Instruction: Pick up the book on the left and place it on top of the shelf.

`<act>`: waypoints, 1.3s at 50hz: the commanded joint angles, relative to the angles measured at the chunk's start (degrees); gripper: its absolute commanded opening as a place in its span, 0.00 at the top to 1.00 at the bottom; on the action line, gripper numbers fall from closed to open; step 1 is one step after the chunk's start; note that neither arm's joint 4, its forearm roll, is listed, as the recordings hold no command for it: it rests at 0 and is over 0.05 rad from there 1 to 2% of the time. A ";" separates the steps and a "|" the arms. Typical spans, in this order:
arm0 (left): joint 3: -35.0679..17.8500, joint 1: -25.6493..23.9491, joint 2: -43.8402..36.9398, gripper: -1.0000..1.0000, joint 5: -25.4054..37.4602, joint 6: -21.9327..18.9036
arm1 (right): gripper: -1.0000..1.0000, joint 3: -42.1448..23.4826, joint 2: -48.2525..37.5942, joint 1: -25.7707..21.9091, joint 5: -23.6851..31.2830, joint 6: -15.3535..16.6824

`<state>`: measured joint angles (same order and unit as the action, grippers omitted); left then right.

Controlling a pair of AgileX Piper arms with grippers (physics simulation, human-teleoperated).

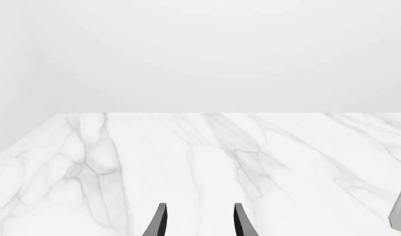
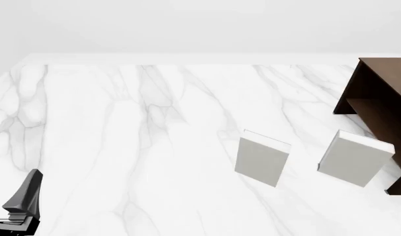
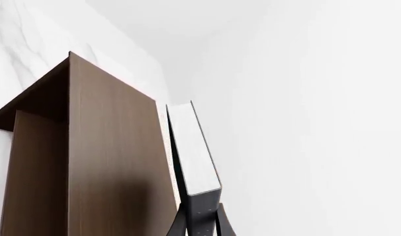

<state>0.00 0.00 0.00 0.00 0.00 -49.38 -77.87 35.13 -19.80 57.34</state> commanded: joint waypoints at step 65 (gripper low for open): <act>0.00 0.00 0.00 0.00 0.00 0.00 | 0.00 1.47 -7.01 -0.80 -3.25 -3.92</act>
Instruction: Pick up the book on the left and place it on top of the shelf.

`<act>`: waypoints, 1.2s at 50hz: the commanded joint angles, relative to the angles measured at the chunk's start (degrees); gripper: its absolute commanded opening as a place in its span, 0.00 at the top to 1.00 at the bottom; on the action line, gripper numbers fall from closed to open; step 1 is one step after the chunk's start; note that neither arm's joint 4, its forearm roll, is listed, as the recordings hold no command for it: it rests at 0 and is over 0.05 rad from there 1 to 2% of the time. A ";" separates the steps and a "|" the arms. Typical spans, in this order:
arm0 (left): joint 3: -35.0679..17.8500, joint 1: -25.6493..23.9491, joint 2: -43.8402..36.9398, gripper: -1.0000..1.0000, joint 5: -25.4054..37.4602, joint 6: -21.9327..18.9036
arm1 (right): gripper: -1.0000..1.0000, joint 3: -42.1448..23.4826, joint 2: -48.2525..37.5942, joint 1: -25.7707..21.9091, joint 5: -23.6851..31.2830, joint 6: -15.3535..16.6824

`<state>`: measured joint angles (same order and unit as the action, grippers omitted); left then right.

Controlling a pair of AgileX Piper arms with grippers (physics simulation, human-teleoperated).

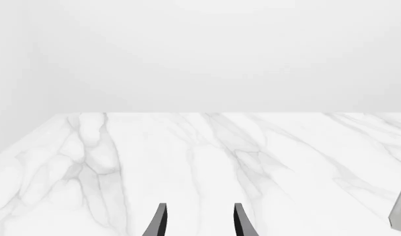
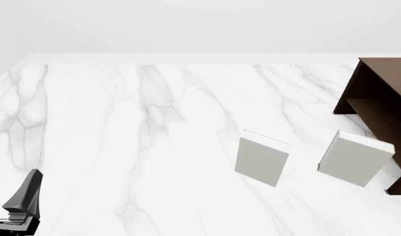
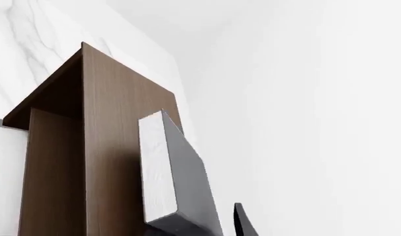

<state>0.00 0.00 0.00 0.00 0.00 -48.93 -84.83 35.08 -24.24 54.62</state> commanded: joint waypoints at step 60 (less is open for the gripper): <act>0.00 0.00 0.00 0.00 0.00 0.00 | 0.00 9.78 20.46 -10.82 7.27 -10.74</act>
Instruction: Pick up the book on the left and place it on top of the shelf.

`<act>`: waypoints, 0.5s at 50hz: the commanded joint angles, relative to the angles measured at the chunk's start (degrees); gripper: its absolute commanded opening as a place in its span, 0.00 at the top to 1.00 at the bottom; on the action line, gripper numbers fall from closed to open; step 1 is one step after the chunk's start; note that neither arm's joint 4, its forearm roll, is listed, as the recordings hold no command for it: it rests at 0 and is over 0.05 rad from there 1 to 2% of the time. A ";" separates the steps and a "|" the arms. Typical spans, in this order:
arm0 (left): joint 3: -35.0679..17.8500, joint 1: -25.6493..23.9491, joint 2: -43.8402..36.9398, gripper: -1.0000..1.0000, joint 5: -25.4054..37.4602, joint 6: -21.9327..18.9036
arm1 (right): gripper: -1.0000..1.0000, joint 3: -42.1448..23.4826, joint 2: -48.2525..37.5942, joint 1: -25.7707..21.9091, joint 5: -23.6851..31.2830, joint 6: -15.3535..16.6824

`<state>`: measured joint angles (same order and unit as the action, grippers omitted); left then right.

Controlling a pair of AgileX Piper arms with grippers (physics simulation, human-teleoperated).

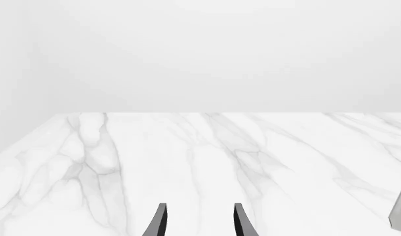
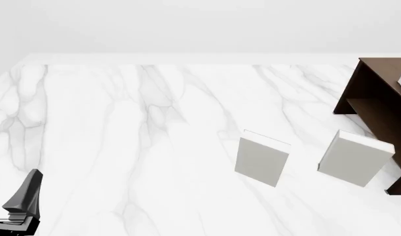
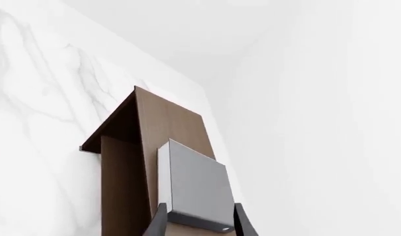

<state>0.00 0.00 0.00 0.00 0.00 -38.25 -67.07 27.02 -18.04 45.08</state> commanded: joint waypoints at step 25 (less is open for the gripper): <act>0.00 0.00 0.00 0.00 0.00 0.00 | 0.00 -1.03 13.66 -5.94 6.33 -4.58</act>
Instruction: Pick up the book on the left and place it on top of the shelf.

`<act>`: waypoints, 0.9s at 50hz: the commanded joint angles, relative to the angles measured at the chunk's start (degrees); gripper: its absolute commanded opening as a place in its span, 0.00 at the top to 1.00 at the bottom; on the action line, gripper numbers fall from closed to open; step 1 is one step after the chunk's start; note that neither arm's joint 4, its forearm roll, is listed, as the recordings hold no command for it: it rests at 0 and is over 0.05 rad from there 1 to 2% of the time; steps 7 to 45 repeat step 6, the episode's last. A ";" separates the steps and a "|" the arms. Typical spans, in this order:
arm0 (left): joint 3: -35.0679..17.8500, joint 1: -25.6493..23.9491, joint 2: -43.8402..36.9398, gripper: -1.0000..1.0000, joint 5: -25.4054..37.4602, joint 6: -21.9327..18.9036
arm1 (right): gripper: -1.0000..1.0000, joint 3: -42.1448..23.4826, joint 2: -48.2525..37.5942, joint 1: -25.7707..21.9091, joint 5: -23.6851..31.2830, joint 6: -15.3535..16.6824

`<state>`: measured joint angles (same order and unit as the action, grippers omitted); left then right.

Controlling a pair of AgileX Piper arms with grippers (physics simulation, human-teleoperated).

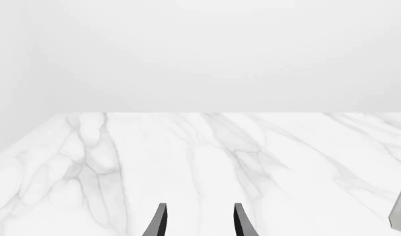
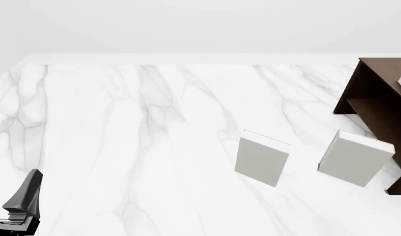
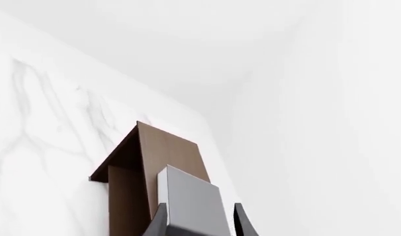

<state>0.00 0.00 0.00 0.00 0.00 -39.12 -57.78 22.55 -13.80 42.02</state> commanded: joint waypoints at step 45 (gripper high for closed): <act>0.00 0.00 0.00 0.00 0.00 0.00 | 0.00 0.70 6.26 -2.36 2.58 -2.51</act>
